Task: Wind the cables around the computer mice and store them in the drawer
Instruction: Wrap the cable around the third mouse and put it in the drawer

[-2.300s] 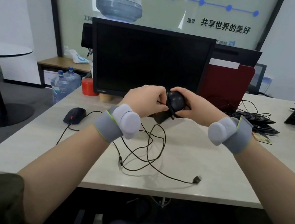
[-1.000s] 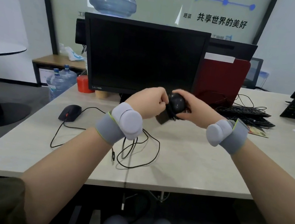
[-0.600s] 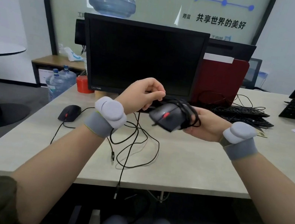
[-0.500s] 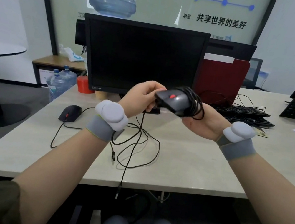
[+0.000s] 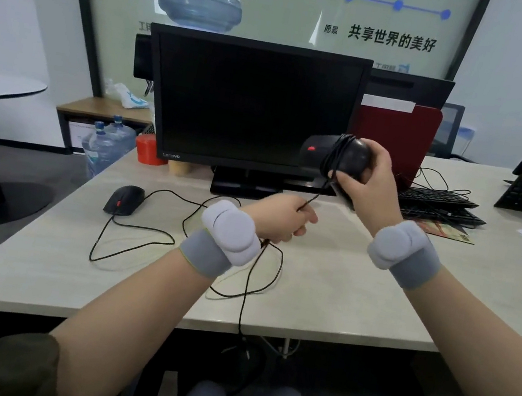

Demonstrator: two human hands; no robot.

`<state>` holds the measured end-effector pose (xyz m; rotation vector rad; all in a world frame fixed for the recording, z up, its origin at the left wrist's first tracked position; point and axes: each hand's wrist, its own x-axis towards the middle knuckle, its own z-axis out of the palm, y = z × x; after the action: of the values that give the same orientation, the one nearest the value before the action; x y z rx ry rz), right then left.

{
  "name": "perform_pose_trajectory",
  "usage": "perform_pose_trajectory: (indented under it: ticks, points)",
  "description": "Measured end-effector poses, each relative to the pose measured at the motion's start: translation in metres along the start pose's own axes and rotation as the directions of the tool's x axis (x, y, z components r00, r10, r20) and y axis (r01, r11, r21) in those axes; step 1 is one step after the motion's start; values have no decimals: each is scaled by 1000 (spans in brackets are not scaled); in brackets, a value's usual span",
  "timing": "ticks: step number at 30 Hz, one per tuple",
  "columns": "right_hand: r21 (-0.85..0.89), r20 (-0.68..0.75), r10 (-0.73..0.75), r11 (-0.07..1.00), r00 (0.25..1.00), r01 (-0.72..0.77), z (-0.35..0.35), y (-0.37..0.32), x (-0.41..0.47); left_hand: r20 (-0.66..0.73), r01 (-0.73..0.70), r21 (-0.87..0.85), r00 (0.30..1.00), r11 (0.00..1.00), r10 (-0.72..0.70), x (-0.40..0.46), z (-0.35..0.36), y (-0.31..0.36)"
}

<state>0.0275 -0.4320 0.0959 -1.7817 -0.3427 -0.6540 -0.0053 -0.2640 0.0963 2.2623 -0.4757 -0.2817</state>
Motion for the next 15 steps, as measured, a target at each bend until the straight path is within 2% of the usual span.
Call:
perform_pose_trajectory:
  ticks: [2,4,6,8,10,12,13,15]
  points:
    - [-242,86,-90,964,992,108,-5,0,-3,-99,-70,142,991,987,84,1,-9,4]
    - [-440,214,-109,876,971,196,-8,-3,-4,-204,-109,378,959,919,197,0,-19,6]
    - [-521,387,-48,813,921,261,-12,-7,-2,-256,-103,571,920,815,295,-2,-27,8]
    - [-524,527,86,816,846,243,-17,-11,0,-226,-134,662,902,738,367,-2,-34,7]
    - [-436,609,202,893,767,110,-22,-13,1,-207,-179,689,880,702,427,-2,-42,4]
    - [-221,682,247,967,688,-128,-23,-14,-2,-192,-262,676,840,689,507,-2,-51,1]
    - [-103,710,251,961,658,-256,-24,-13,-4,-169,-331,639,820,694,547,-3,-54,0]
    - [106,758,223,885,613,-453,-26,-11,-6,-139,-452,511,796,731,589,-3,-58,-1]
